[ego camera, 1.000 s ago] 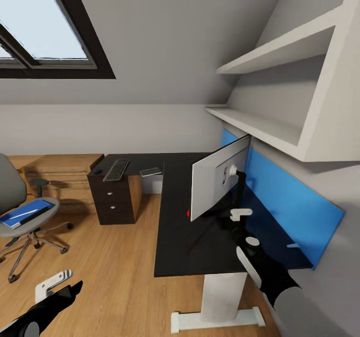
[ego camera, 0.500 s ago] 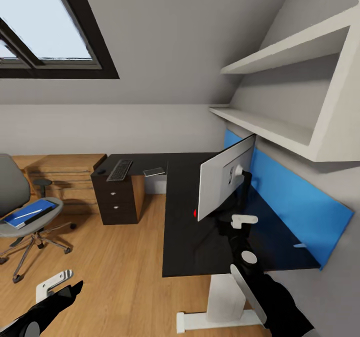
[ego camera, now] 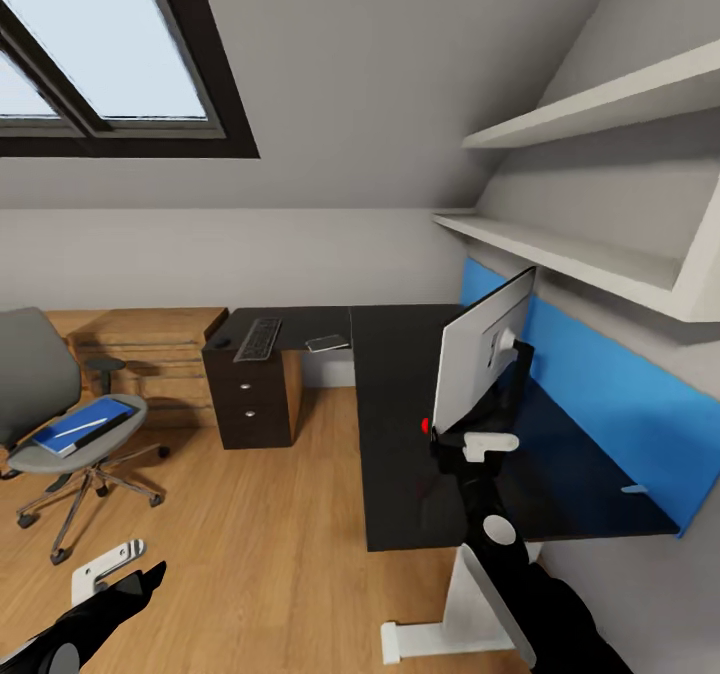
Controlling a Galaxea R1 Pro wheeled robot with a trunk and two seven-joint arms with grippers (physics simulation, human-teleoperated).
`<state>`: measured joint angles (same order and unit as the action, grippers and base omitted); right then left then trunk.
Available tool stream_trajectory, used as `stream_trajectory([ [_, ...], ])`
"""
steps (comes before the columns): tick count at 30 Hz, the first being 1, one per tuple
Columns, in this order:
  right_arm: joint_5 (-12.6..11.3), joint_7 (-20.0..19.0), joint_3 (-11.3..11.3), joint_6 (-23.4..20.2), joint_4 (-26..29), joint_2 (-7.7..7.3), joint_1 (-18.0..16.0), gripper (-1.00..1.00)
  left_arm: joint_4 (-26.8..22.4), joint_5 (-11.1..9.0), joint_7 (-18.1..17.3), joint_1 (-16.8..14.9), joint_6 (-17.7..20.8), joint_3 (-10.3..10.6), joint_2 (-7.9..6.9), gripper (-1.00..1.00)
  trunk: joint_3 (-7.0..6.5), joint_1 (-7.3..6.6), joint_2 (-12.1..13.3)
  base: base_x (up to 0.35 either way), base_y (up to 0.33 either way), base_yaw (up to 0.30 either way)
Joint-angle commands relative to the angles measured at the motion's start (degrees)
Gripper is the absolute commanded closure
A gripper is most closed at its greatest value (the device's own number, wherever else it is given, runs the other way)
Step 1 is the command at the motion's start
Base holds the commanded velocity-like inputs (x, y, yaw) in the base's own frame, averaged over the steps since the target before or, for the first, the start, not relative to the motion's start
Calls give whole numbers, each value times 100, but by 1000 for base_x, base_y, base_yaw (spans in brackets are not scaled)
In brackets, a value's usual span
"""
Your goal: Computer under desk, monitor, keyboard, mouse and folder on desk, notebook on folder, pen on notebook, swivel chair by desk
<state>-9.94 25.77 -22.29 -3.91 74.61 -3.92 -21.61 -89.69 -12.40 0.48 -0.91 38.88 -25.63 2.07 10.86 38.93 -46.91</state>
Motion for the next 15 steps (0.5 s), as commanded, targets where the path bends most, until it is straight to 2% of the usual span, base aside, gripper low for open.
stream_trajectory([
  [1,340,85,-27,260,-23,5,60,-100,-5,-43,5,-6,32,-9,4,-100,9,3,-7,231,219,0],
  [5,621,224,-88,390,-35,19,132,-100,-5,-43,5,-6,32,-6,6,-100,9,3,-7,109,103,0],
  [10,681,343,-112,412,-63,22,145,-100,-5,-43,5,-6,32,-7,8,-100,9,3,-7,48,22,0],
  [15,697,365,-116,415,-75,24,148,-100,-5,-43,5,-6,32,-4,12,-100,9,3,-7,210,5,0],
])
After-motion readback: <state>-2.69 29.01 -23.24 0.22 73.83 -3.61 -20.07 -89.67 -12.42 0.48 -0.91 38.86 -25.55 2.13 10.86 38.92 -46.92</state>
